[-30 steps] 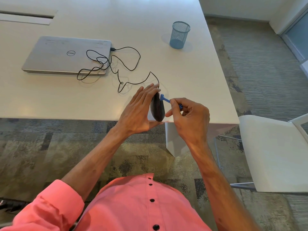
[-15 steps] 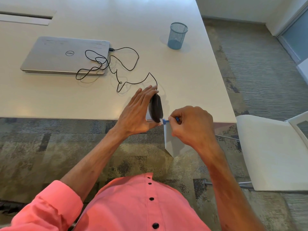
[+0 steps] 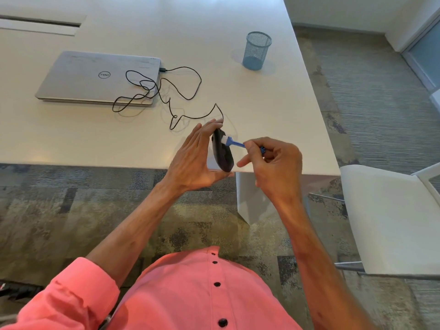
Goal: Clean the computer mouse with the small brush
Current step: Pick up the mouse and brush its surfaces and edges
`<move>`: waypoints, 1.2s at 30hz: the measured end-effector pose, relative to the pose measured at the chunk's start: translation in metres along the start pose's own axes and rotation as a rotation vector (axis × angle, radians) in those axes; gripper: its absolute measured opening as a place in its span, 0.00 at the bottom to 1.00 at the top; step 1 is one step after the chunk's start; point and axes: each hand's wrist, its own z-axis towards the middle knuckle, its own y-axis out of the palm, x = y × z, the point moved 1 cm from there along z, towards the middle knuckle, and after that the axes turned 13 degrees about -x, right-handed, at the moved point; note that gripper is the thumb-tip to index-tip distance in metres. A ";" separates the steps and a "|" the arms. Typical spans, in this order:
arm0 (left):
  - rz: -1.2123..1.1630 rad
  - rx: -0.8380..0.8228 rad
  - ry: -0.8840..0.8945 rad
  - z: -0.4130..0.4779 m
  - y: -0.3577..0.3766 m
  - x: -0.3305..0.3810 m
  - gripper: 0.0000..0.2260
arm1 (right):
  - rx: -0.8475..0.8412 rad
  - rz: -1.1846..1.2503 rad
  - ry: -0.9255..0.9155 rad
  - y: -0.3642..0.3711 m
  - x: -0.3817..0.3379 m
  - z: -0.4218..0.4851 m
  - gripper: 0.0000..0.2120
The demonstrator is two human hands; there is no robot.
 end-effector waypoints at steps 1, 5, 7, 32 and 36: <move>-0.003 0.007 -0.005 0.000 0.000 0.000 0.57 | -0.023 -0.034 0.028 -0.001 0.002 0.000 0.10; -0.031 0.021 -0.040 -0.001 -0.001 -0.004 0.59 | -0.088 -0.178 0.136 -0.007 0.010 -0.002 0.15; -0.048 0.019 -0.060 -0.001 -0.002 -0.006 0.60 | -0.061 -0.138 0.127 -0.009 0.011 -0.003 0.15; -0.024 -0.023 -0.064 0.006 -0.001 0.002 0.55 | -0.105 0.137 0.084 -0.006 0.038 0.001 0.10; -0.095 -0.056 -0.116 0.007 0.001 0.000 0.55 | -0.124 0.080 0.094 -0.016 0.048 -0.001 0.11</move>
